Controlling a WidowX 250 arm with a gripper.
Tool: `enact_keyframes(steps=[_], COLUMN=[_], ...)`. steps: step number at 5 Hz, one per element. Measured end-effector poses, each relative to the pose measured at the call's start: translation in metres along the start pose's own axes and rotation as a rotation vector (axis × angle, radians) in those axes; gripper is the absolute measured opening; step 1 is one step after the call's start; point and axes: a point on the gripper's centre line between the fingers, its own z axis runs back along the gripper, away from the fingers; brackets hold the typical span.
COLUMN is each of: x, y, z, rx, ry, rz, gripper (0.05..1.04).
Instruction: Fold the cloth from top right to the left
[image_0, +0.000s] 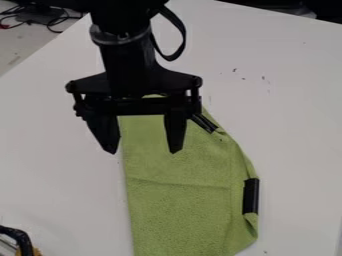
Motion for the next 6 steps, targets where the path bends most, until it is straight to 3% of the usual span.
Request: enact_keyframes(steps=[1,2,3,5,6], x=[0.000,0.024,0.049,0.097,0.114], y=[0.000,-0.005,-0.010,-0.023,-0.029], z=[-0.004,-0.021,-0.037,-0.065,-0.076], rx=[0.003,-0.054,-0.005,0.093,0.091], ry=[0.016,0.096,0.137,0.123,0.099], rz=[0.000,0.114,0.195,0.641,0.793], gripper=[0.999,0.999,0.999,0.999,0.999])
